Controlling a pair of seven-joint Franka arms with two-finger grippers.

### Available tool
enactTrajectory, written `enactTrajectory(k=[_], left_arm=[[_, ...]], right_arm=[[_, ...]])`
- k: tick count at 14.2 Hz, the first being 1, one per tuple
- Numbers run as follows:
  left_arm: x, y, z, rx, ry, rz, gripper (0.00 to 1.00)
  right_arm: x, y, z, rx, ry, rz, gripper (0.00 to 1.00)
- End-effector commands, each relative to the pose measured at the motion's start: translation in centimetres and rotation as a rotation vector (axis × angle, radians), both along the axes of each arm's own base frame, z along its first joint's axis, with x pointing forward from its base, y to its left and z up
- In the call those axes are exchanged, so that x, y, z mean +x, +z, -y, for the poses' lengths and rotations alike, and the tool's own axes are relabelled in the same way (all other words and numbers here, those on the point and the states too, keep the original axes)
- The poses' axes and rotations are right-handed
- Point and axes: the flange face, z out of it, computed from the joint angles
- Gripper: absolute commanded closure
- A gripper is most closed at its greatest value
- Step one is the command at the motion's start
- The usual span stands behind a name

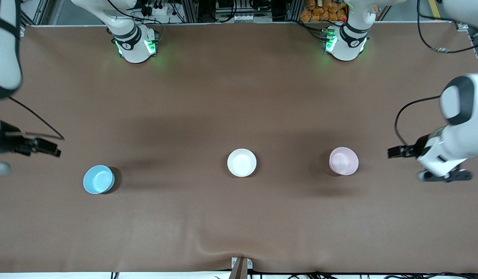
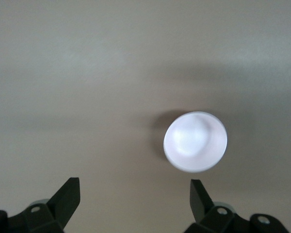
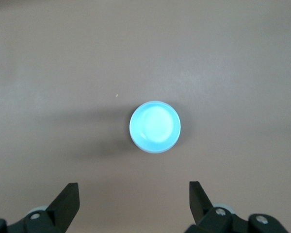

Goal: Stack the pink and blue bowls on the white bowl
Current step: 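Reach the right gripper to the blue bowl while the left gripper reaches the pink bowl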

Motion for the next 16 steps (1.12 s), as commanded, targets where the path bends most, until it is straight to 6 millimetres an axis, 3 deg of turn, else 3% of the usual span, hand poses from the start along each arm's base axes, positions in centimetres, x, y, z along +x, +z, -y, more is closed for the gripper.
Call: enactTrajectory(k=[1,3,6,9,11,16], left_arm=[[1.0,-4.4,3.0,-0.023,-0.028,0.029,0.0],[0.3,-7.4,3.6,-0.025,-0.038,0.052,0.0],[-1.2,-11.4,4.1,-0.026,-0.06,0.068,0.0],[-1.7,-14.0,4.4,-0.028,-0.066,0.086,0.0],[-2.8,-16.4,4.4,-0.029,-0.066,0.095,0.07],[-5.4,-18.0,4.3,-0.031,-0.102,0.07,0.23]], right_arm=[[1.8,-3.1,0.6,-0.006,-0.008,-0.001,0.0],[2.7,-6.6,1.4,-0.007,-0.007,-0.027,0.0],[3.1,-9.3,3.7,-0.013,-0.038,-0.025,0.0],[3.3,-12.2,3.7,-0.01,-0.037,-0.066,0.0],[3.5,-14.2,3.4,-0.014,-0.028,-0.091,0.0],[3.3,-20.9,4.1,-0.105,0.019,-0.157,0.0]])
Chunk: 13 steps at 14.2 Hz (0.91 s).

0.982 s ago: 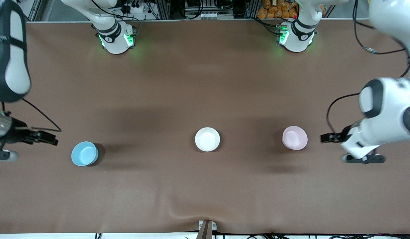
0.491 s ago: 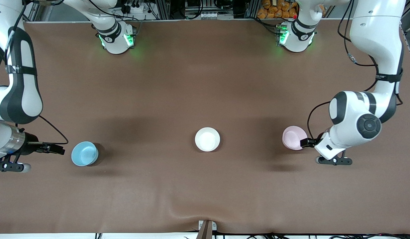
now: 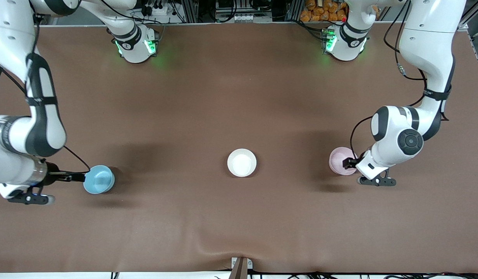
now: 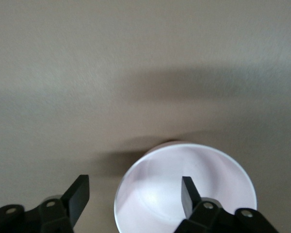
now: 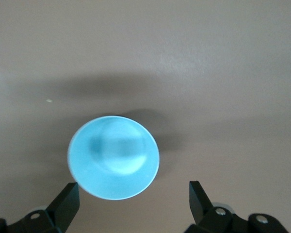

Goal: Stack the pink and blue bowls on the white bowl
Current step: 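Close the right gripper on the blue rim while the left gripper grips the pink rim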

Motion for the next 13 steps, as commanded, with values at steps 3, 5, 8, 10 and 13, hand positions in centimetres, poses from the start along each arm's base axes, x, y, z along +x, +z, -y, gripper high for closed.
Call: enactTrajectory(k=[3,5,8,10,13], left_arm=[[-1.7,0.7,-1.1,-0.014,-0.08,0.001,0.37],[-1.6,0.8,-3.1,-0.015,-0.097,0.003,0.55],[-1.5,0.7,-2.9,-0.02,-0.104,0.003,0.8],[-1.3,0.7,-2.2,-0.022,-0.104,0.006,0.86],[-0.2,2.4,-0.4,-0.06,-0.105,0.034,1.0]], right_arm=[[-0.1,-4.0,0.6,-0.02,0.016,-0.046,0.0],[-0.2,-5.1,0.7,-0.018,0.015,-0.059,0.0],[-0.2,-6.9,1.4,-0.021,0.009,-0.024,0.0],[-0.2,-7.9,2.7,-0.015,-0.012,-0.009,0.0],[-0.2,-9.1,2.8,-0.016,-0.013,-0.001,0.0]])
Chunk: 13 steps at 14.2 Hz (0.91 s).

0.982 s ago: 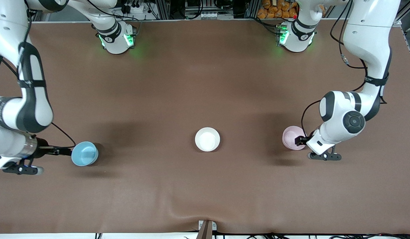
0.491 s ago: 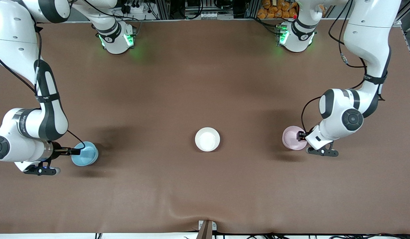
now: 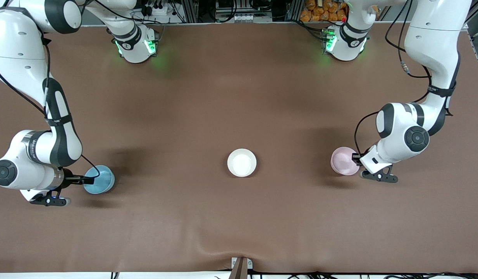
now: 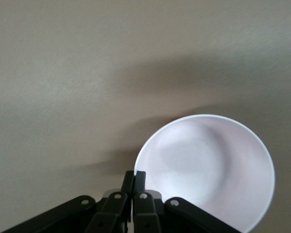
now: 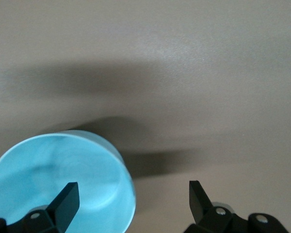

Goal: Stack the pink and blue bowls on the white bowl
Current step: 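Close the right gripper on the blue rim while the left gripper grips the pink rim, then carry the pink bowl with the left gripper and lower it into the white bowl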

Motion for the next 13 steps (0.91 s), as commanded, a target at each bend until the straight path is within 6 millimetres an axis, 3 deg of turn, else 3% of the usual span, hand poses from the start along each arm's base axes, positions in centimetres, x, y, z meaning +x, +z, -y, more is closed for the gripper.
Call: enactTrajectory(k=[1,4,6,8,9,10,13], left_arm=[[1.0,3.2,1.8,-0.057,0.012,0.028,1.0],[3.7,10.0,4.4,-0.124,0.076,-0.02,1.0],[4.8,13.1,6.9,-0.136,0.084,-0.018,1.0],[4.6,13.8,11.8,-0.129,0.108,-0.015,1.0],[4.1,13.8,14.4,-0.125,0.139,-0.02,1.0],[3.7,13.7,16.8,-0.122,0.159,-0.023,1.0],[2.3,13.4,23.1,-0.129,0.222,-0.04,1.0]], right_arm=[[0.1,-0.9,0.2,-0.001,0.003,0.011,0.0],[-0.2,-1.5,-0.1,0.004,-0.005,0.003,0.0],[-0.3,-2.0,-0.1,0.008,-0.008,0.003,0.02],[-0.4,-2.1,-0.1,0.009,-0.009,0.001,0.57],[-0.4,-2.1,-0.1,0.009,-0.009,0.001,0.81],[-0.4,-2.1,0.0,0.009,-0.011,0.001,0.98],[-0.4,-1.9,-0.1,0.012,-0.011,0.0,1.0]])
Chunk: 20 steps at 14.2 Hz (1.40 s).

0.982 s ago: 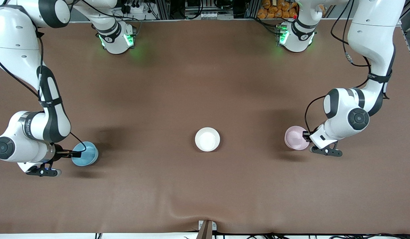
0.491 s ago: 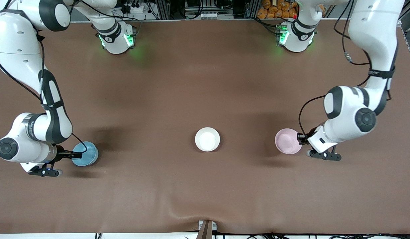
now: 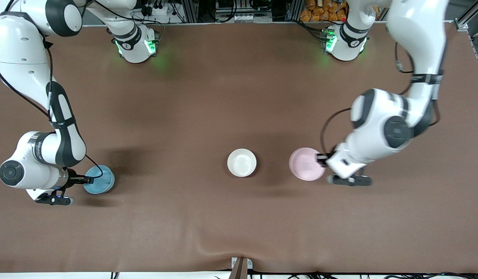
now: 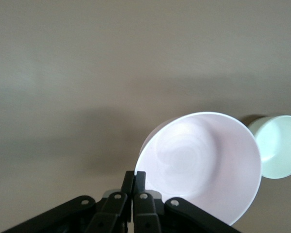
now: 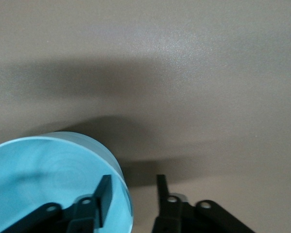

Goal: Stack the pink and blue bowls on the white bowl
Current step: 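Carry the pink bowl with the left gripper and lower it into the white bowl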

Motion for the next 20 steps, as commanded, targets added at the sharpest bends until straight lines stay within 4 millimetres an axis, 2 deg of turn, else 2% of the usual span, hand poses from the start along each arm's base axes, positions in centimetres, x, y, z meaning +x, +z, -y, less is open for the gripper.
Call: enactTrajectory(k=[1,3,4,8,9,10,11,12,15,20], left_arm=[[0.0,-0.1,5.2,-0.015,0.054,-0.008,1.0],[-0.9,-1.7,10.4,-0.02,0.061,-0.013,1.0],[-1.0,-2.6,12.3,-0.022,0.07,-0.014,1.0],[-1.4,-5.5,16.7,-0.069,0.09,0.046,1.0],[-2.3,-6.4,18.1,-0.068,0.086,0.043,1.0],[-2.4,-6.6,18.4,-0.073,0.085,0.05,1.0],[-2.4,-7.8,18.4,-0.068,0.084,0.041,1.0],[-3.0,-9.0,19.2,-0.063,0.077,0.036,1.0],[-3.6,-8.8,19.9,-0.066,0.066,0.044,1.0],[-3.3,-9.9,18.7,-0.046,0.062,0.034,1.0]], right_arm=[[0.1,-0.1,0.0,0.009,-0.011,0.01,1.0],[0.2,0.5,0.5,0.012,-0.009,0.016,1.0],[0.4,1.5,0.4,0.012,-0.005,0.028,1.0],[1.0,7.2,-0.7,0.014,0.01,0.078,1.0],[1.0,8.9,-1.1,0.016,0.013,0.082,1.0],[0.9,10.6,-2.0,0.032,0.01,0.084,1.0],[0.8,11.7,-2.8,0.058,-0.002,0.08,1.0],[0.6,12.6,-3.4,0.095,-0.018,0.079,1.0],[0.4,14.5,-5.3,0.162,-0.055,0.075,1.0],[-0.4,17.4,-12.2,0.15,-0.176,0.036,1.0]])
